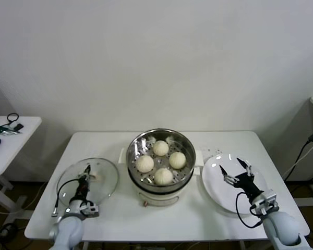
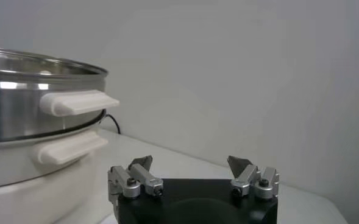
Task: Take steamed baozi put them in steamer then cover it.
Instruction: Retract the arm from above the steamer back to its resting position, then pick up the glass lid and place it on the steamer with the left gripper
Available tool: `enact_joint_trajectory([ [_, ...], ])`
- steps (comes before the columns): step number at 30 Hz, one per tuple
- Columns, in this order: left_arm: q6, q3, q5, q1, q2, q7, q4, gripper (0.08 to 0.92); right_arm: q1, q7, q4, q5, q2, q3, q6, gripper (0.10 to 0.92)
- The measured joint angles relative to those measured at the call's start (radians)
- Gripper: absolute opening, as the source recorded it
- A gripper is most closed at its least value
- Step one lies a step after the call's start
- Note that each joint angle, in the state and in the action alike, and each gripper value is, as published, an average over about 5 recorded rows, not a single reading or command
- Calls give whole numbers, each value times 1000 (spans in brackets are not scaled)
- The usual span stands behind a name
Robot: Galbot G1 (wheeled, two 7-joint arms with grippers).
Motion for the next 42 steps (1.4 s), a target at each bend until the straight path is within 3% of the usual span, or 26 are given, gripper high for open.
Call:
enact_joint_trajectory([
  [3, 9, 4, -21, 18, 12, 4, -34, 150, -1, 0, -4, 0, -3, 2, 3, 823],
  [12, 83, 10, -69, 106, 68, 8, -208, 150, 13, -1, -13, 4, -24, -3, 5, 823],
  [27, 379, 64, -67, 269, 182, 47, -589, 150, 66, 19, -36, -2, -59, -57, -15, 823],
  [34, 494, 161, -65, 248, 234, 84, -675, 150, 100, 36, -59, -10, -64, -91, -20, 823],
  [42, 602, 375, -6, 111, 232, 187, -707, 150, 120, 46, -89, -24, -58, -103, -18, 823],
])
